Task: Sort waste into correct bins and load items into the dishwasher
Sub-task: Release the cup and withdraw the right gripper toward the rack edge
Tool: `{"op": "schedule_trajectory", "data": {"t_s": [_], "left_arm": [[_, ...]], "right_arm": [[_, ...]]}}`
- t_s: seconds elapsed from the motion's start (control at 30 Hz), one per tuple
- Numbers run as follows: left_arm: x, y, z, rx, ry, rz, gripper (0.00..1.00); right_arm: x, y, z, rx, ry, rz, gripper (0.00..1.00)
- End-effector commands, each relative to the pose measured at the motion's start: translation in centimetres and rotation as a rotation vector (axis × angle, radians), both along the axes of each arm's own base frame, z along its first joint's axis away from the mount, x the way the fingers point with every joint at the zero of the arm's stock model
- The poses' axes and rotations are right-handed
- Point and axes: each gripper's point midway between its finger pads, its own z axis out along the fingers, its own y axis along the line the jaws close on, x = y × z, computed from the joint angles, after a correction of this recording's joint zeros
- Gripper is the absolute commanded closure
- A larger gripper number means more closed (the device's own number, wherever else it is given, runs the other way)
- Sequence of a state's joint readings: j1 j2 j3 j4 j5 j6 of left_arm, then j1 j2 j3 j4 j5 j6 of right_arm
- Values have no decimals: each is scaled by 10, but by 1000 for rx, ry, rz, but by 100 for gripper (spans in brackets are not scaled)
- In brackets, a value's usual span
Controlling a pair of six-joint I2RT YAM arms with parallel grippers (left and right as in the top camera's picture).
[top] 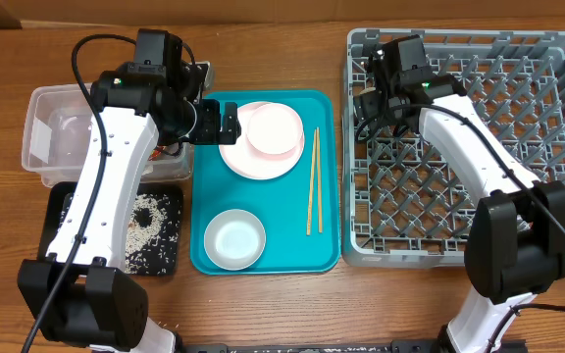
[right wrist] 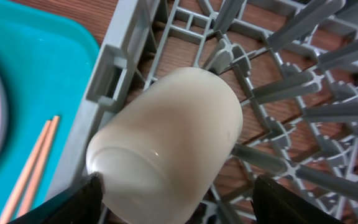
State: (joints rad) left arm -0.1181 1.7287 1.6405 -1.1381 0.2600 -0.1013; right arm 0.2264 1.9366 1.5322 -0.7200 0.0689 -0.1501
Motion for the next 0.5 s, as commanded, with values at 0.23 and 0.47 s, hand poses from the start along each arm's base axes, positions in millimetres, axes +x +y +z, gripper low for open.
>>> {"op": "schedule_trajectory", "data": {"t_s": [0.23,0.47], "left_arm": [[-1,-2,8,5,-24,-12,0],[-1,-2,8,5,-24,-13,0]], "right_arm": [[12,-25,38,-107,-110,-75,21],[-28,29,40,248,69,-106,22]]}}
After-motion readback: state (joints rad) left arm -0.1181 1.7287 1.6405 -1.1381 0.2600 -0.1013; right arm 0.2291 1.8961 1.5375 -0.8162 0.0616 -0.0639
